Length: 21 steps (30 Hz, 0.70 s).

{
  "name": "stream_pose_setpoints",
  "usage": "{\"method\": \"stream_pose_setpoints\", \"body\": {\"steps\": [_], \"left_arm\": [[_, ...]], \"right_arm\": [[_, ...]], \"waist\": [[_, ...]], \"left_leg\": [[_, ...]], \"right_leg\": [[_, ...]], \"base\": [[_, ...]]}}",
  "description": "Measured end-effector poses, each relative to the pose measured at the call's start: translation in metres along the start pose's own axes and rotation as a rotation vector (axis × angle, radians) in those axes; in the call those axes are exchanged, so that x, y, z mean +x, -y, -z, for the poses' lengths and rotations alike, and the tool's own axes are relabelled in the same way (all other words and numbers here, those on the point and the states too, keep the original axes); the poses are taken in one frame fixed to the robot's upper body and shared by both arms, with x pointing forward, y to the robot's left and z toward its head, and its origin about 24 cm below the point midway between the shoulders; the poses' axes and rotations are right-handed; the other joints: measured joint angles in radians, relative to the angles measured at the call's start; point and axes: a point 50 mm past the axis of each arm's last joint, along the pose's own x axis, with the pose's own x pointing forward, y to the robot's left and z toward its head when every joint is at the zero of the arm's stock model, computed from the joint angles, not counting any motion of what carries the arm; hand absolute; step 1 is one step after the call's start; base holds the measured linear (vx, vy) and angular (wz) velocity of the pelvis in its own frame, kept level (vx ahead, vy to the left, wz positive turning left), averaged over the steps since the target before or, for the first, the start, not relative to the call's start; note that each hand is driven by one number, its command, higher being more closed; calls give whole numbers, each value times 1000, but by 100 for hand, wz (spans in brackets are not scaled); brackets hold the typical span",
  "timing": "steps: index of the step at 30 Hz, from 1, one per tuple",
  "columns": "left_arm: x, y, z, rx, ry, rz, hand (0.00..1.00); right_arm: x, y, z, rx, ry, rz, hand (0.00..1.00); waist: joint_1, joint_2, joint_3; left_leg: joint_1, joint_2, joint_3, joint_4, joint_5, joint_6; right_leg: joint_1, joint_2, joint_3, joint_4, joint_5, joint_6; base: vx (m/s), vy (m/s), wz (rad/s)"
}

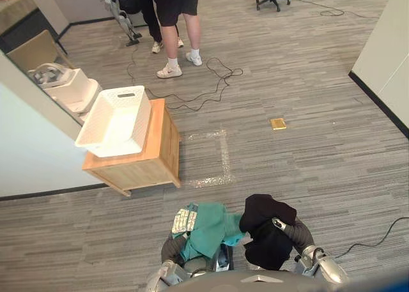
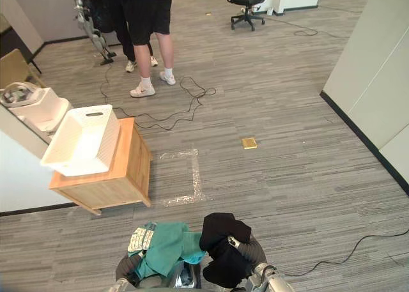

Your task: Tidy the bed and pick cloth on bed and put in laundry

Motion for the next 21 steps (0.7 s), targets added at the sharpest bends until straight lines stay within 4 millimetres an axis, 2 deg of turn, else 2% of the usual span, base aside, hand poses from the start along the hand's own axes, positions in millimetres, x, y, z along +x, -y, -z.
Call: {"method": "stream_pose_setpoints", "body": {"steps": [1,2,3,4,5,6,7,8,9,10,11,12,13,14,16,17,18,19,20,21], "left_arm": [[6,4,-3,-2,-19,38,100],[9,7,-3,0,-29,57,100],[10,10,-8,26,-30,100,100],[9,16,3,14,-63,123,100],[10,16,3,22,-68,126,100],[11,14,3,45,-86,114,100],[10,11,4,60,-92,86,100],[10,12,4,81,-88,80,100],[10,12,1,102,-82,78,100],[9,10,-4,161,-77,63,100],[8,8,-4,170,-81,48,100],[7,7,-3,186,-85,23,100],[7,7,-2,191,-85,11,100],[6,6,0,206,-89,-11,100],[3,3,0,217,-89,-41,100],[3,2,0,226,-93,-57,100],[2,1,0,229,-97,-59,100],[3,1,0,230,-96,-58,100],[3,1,0,232,-97,-60,100],[1,0,1,242,-102,-63,100]], "right_arm": [[3,-1,-4,-17,10,-17,100],[6,-2,-6,-20,17,-21,100],[11,-3,-10,-24,26,-23,100],[4,4,-10,-48,10,-10,100],[5,3,-9,-41,4,-6,100],[8,3,-10,-39,4,-6,100],[9,2,-11,-41,8,-6,100],[12,-1,-15,-35,27,-10,100],[14,-4,-17,-29,42,-15,100],[16,-11,-15,-20,41,-31,100],[15,-12,-14,-21,33,-33,100],[11,-12,-9,-15,18,-23,100],[9,-12,-7,-11,12,-15,100],[5,-13,-4,-5,8,-6,100],[-4,-18,3,11,-7,0,100],[-7,-19,6,19,-14,2,100],[-12,-20,8,27,-14,11,100],[-13,-21,9,33,-9,14,100],[-14,-22,10,42,-5,20,100],[-13,-24,11,62,5,22,100]], "waist": [[-26,-27,1],[-30,-38,16],[-11,-36,22],[4,-6,6],[6,-16,2],[1,-43,-16],[1,-48,-20],[0,-50,-21],[-2,-70,-9],[-8,-90,4],[-13,-91,8],[-20,-86,19],[-26,-82,26],[-41,-75,30],[-65,-86,30],[-75,-89,31],[-84,-88,30],[-88,-88,30],[-92,-89,30],[-92,-90,29]], "left_leg": [[-51,6,36,120,-28,7],[-94,35,68,220,-42,5],[-129,55,138,251,-78,-16],[-89,69,140,130,-74,69],[-76,51,139,136,-92,62],[-45,17,142,123,-123,64],[-7,-8,142,98,-141,64],[18,-28,137,83,-151,68],[43,-50,133,68,-159,69],[90,-76,110,45,-175,82],[106,-78,98,39,-180,82],[157,-79,65,18,-187,80],[191,-78,45,1,-188,80],[228,-78,12,-26,-189,74],[277,-80,-52,-67,-190,55],[304,-79,-91,-91,-191,46],[333,-79,-142,-111,-197,35],[349,-80,-171,-122,-199,30],[368,-79,-203,-128,-202,21],[396,-80,-251,-128,-210,8]], "right_leg": [[27,-11,2,-40,56,15],[39,-9,-1,-45,81,11],[67,-23,4,-24,100,8],[78,2,24,21,95,11],[89,-18,26,45,85,19],[70,-68,35,146,88,38],[8,-122,63,325,118,89],[-45,-166,88,478,152,118],[-102,-203,113,615,208,112],[-190,-248,125,828,241,92],[-217,-250,125,894,230,76],[-270,-240,109,991,189,17],[-298,-225,106,1017,158,-2],[-352,-197,108,1014,119,-8],[-455,-157,109,920,69,-22],[-507,-131,112,817,59,-21],[-549,-101,123,643,66,-10],[-559,-81,141,513,88,-1],[-558,-60,167,355,138,-2],[-550,-43,208,138,230,14]], "base": [[440,50,29],[379,122,29],[313,174,-2],[363,209,-7],[284,159,15],[305,150,27],[380,174,26],[318,142,6],[363,124,21],[238,65,24],[295,66,44],[183,31,47],[361,32,67],[351,-2,87],[299,-27,93],[370,-60,103],[390,-69,114],[513,-106,119],[493,-143,121],[609,-221,119]]}}
